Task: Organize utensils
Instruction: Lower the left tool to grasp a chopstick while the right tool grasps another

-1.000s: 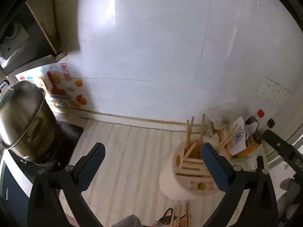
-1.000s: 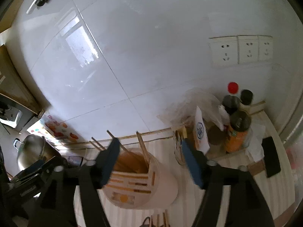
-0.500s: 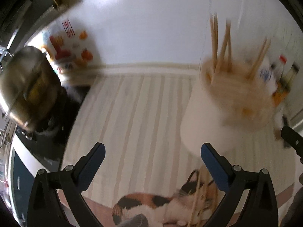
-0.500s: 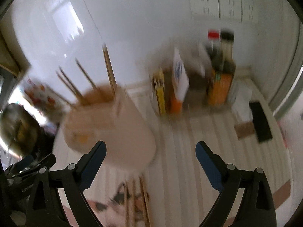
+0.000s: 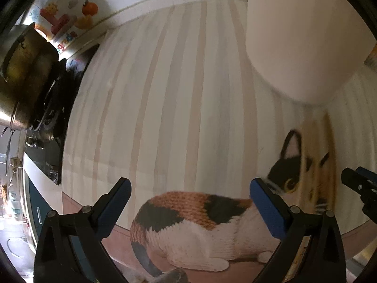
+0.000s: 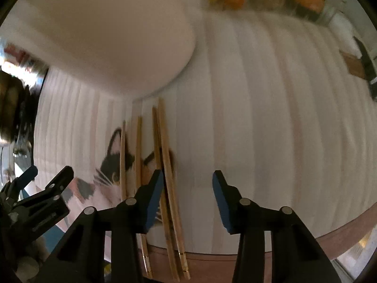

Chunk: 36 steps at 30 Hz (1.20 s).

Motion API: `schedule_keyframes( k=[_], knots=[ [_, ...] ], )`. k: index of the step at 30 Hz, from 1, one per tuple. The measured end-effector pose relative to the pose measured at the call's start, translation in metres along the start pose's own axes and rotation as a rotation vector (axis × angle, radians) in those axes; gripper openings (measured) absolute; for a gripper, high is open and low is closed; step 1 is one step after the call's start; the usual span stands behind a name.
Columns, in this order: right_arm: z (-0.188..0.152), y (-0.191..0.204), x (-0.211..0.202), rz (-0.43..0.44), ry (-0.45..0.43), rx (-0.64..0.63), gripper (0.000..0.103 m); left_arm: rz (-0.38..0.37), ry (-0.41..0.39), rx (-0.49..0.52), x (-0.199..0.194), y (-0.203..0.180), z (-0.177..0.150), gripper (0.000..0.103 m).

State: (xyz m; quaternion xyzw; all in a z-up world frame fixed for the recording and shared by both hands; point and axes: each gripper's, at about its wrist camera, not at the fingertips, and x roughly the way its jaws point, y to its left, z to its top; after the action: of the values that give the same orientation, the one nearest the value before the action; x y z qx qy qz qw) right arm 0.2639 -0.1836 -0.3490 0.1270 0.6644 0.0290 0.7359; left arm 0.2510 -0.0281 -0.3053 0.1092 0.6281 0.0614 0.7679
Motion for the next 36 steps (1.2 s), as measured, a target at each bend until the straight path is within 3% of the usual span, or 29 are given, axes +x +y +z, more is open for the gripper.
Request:
schedule_keyframes(
  k=[3, 5, 6, 8, 14, 18, 23, 25, 27, 36],
  knots=[
    [-0.006, 0.007, 0.008, -0.016, 0.014, -0.039, 0.041, 0.004, 0.019, 0.005, 0.006, -0.002, -0.004, 0.103],
    [-0.009, 0.014, 0.009, -0.07, -0.001, -0.09, 0.028, -0.002, 0.026, 0.01, 0.008, -0.004, -0.006, 0.103],
    [-0.011, 0.016, 0.01, -0.081, -0.003, -0.106, 0.026, -0.006, 0.027, 0.013, 0.008, -0.006, -0.006, 0.103],
    [-0.014, 0.018, 0.012, -0.117, -0.005, -0.131, 0.007, -0.017, 0.024, 0.033, 0.004, -0.014, -0.009, 0.103],
    [-0.025, -0.011, 0.007, -0.157, 0.004, -0.083, 0.007, -0.093, 0.031, 0.105, -0.001, -0.047, -0.013, 0.101],
    [-0.037, -0.042, 0.002, -0.174, 0.014, -0.038, 0.007, -0.173, 0.064, 0.13, 0.0, -0.066, -0.015, 0.087],
    [-0.05, -0.068, 0.0, -0.185, 0.007, -0.011, 0.007, -0.218, 0.052, 0.169, -0.004, -0.081, -0.017, 0.055],
    [-0.054, -0.075, -0.001, -0.181, 0.003, 0.002, 0.007, -0.257, 0.056, 0.165, -0.006, -0.083, -0.017, 0.019],
    [-0.055, -0.084, -0.003, -0.185, 0.001, 0.006, 0.007, -0.24, 0.058, 0.172, -0.007, -0.084, -0.016, 0.007],
    [-0.041, -0.058, 0.0, -0.207, 0.006, 0.016, 0.007, -0.207, 0.076, 0.095, 0.0, -0.05, -0.013, 0.005]
  ],
)
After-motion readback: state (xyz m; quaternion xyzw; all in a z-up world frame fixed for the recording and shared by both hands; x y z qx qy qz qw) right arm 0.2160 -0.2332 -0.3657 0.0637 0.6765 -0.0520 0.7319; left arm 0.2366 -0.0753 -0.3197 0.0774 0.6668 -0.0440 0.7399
